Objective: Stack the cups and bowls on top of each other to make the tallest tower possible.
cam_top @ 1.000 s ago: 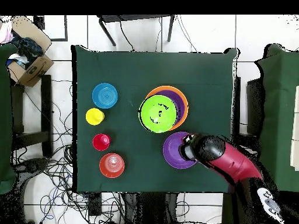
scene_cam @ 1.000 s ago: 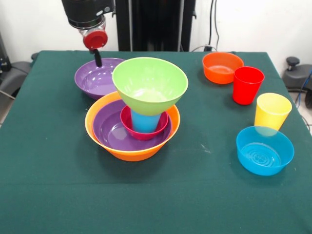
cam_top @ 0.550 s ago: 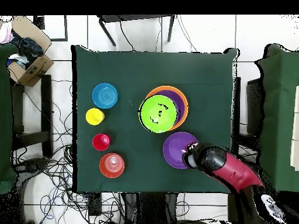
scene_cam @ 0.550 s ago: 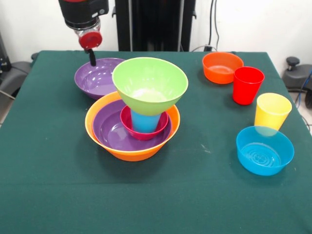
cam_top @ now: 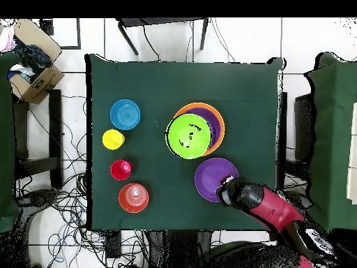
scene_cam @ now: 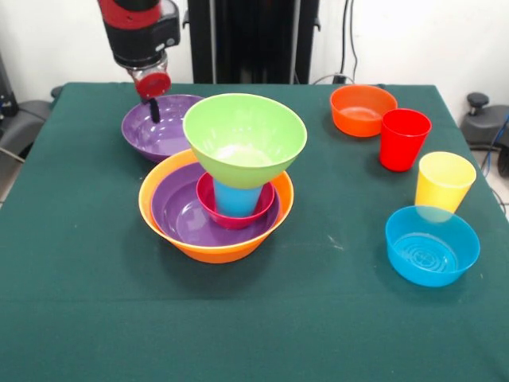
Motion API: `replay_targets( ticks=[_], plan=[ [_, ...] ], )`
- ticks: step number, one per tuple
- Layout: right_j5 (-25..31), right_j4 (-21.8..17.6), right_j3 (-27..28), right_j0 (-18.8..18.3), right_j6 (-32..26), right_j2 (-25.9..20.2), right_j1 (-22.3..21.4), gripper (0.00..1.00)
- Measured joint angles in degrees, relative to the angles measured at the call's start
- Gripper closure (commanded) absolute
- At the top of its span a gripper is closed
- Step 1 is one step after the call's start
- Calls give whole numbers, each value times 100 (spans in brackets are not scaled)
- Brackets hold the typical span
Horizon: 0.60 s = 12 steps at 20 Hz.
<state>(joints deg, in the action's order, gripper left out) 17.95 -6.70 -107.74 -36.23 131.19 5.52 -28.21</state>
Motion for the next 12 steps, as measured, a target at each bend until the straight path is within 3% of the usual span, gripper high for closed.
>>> replay_targets(
  ticks=[12],
  plan=[
    [-188, -150, 3, -159, 0, -156, 410, 0]
  ],
)
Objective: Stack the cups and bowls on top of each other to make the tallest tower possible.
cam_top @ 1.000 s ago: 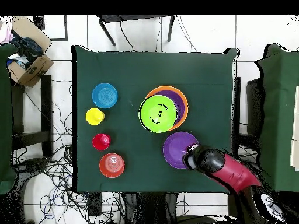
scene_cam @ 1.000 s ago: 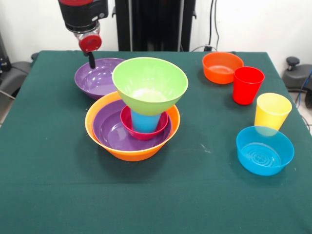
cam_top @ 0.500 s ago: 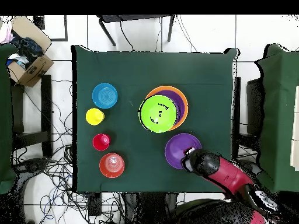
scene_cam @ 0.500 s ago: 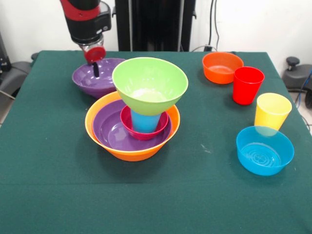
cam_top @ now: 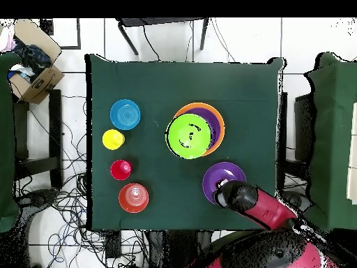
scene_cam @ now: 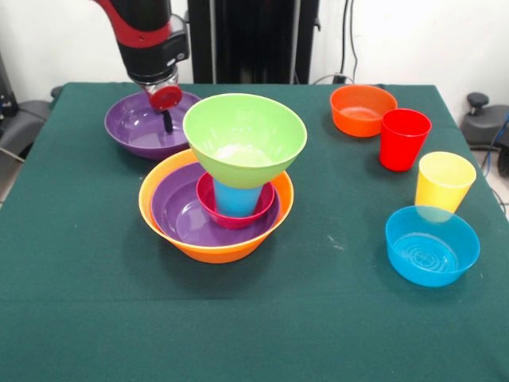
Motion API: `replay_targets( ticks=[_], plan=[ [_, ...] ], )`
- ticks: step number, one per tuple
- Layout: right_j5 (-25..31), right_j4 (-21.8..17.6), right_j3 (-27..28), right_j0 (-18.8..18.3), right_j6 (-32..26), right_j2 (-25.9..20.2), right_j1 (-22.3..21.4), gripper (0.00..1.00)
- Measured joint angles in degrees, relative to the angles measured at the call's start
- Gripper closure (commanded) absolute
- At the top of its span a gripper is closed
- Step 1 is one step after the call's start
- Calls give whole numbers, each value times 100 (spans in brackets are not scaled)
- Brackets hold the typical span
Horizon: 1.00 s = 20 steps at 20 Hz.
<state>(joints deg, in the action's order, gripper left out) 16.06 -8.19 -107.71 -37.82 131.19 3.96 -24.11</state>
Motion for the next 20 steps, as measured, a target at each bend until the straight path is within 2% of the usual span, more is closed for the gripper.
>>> replay_targets(
  ticks=[11, 20],
  plan=[
    [2, -31, -43, 2, 0, -40, -87, 0],
    [239, -32, -65, 12, 0, -69, -602, 0]
  ],
)
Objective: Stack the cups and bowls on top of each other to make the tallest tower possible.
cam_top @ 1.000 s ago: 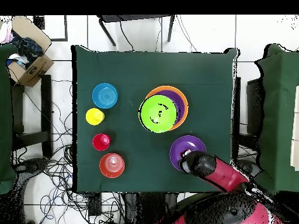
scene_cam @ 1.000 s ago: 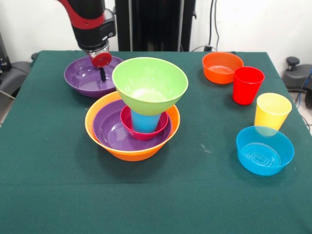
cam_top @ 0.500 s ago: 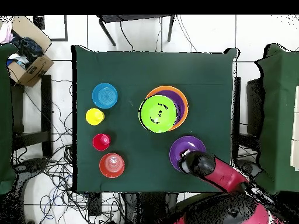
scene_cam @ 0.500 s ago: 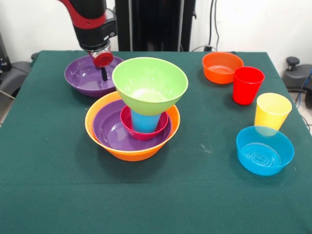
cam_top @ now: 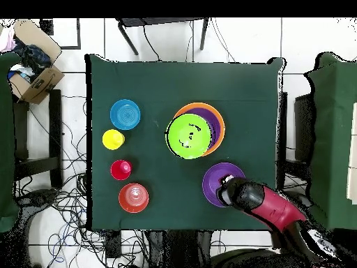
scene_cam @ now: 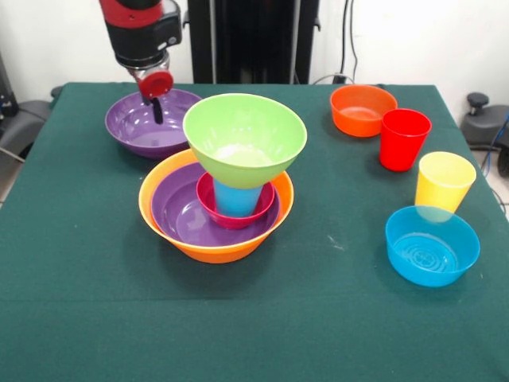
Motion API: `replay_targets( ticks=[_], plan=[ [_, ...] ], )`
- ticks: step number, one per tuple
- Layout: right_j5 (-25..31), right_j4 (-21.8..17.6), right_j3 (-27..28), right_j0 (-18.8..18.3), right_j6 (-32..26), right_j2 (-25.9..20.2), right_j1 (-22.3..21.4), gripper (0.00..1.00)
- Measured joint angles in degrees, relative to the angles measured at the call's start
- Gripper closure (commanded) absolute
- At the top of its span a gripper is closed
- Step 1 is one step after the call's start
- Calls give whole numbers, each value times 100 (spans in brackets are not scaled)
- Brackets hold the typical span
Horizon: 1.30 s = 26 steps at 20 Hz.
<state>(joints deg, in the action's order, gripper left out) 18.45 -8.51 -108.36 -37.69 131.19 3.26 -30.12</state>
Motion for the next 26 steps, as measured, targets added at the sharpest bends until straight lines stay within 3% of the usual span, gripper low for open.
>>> replay_targets(
  ticks=[14, 26],
  plan=[
    [44, -20, 0, -140, 0, -47, -148, 0],
    [44, -440, -188, -812, 0, -59, -236, 0]
  ],
)
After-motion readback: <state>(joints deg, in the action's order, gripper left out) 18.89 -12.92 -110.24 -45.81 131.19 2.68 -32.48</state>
